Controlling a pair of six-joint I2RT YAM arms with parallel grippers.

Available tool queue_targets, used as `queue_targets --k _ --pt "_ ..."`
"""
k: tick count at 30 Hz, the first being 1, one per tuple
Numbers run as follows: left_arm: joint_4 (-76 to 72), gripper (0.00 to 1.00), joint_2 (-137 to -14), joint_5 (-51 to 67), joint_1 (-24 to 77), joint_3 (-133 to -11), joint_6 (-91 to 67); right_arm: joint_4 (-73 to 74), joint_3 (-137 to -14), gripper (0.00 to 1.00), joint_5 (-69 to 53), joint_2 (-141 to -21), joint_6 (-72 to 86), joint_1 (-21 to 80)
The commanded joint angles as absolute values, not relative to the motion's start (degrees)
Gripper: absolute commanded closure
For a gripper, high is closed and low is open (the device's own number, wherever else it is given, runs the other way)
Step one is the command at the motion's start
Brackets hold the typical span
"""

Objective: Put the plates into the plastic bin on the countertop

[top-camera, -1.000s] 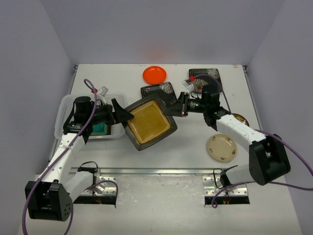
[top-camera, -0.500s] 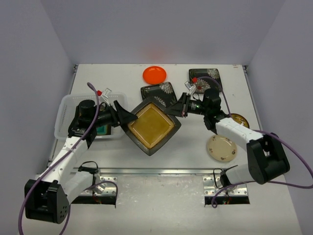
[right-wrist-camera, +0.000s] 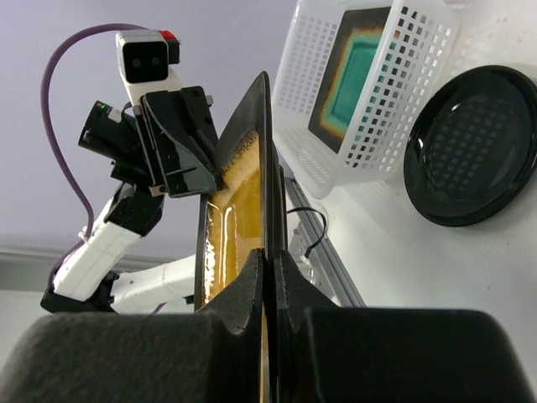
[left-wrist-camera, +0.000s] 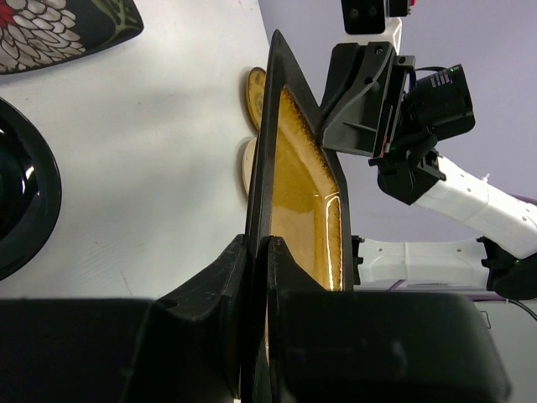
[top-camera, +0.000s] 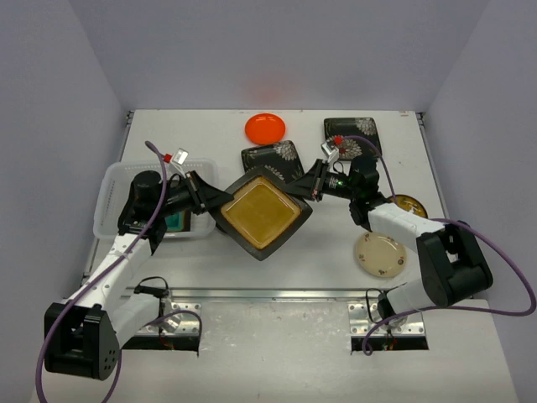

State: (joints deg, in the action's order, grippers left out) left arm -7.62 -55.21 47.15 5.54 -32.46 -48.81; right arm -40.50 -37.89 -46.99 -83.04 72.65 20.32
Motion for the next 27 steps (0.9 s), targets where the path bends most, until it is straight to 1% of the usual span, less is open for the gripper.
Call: queue_targets --k 1,2,4,6,8,10,13,16,18,19,20,23,27 --pt "-14.2 1.00 -54.4 46.8 5.4 -32.0 -51.3 -50.3 -39.2 0.88 -49.5 -83.8 76.7 21.5" --pt "-14.4 1.00 -53.9 46.5 5.0 -32.0 -51.8 -51.6 -39.4 0.79 -50.1 -84.3 77.2 21.5" --pt "-14.4 1.00 -52.5 46.0 4.0 -32.3 -53.2 -52.9 -39.8 0.73 -51.4 -85.9 77.7 21.5" --pt "-14.3 1.00 -51.7 45.7 2.7 -32.7 -54.9 -53.8 -40.4 0.70 -52.5 -87.2 78.5 21.4" --pt "-14.7 1.00 -51.6 45.6 1.4 -32.8 -56.1 -53.8 -40.8 0.59 -53.1 -87.8 78.4 21.3" --pt "-14.9 1.00 -51.8 45.5 0.6 -32.8 -57.1 -53.8 -41.1 0.52 -53.2 -88.2 78.3 21.0" --pt "-16.1 1.00 -52.1 45.5 -0.5 -32.5 -58.9 -53.6 -42.3 0.31 -54.1 -89.8 78.6 20.0" --pt "-17.6 1.00 -52.1 45.7 -1.9 -32.1 -60.8 -53.6 -42.9 0.28 -54.8 -91.4 79.1 19.3" --pt "-18.6 1.00 -52.0 45.9 -2.1 -32.0 -61.7 -53.6 -43.4 0.22 -55.3 -92.2 78.9 19.3" --pt "-18.9 1.00 -52.0 45.9 -2.5 -32.1 -62.2 -53.3 -43.5 0.10 -55.3 -92.8 78.6 19.1" --pt "-19.1 1.00 -51.9 46.0 -2.9 -32.3 -62.5 -52.8 -43.5 0.01 -55.3 -93.3 78.3 19.0" --pt "-19.6 1.00 -51.4 46.9 -5.3 -32.8 -63.4 -50.1 -43.9 0.01 -54.9 -94.0 75.7 17.6" --pt "-15.1 1.00 -50.2 47.0 -11.8 -35.2 -61.1 -40.0 -44.4 0.01 -53.3 -92.8 69.4 15.1"
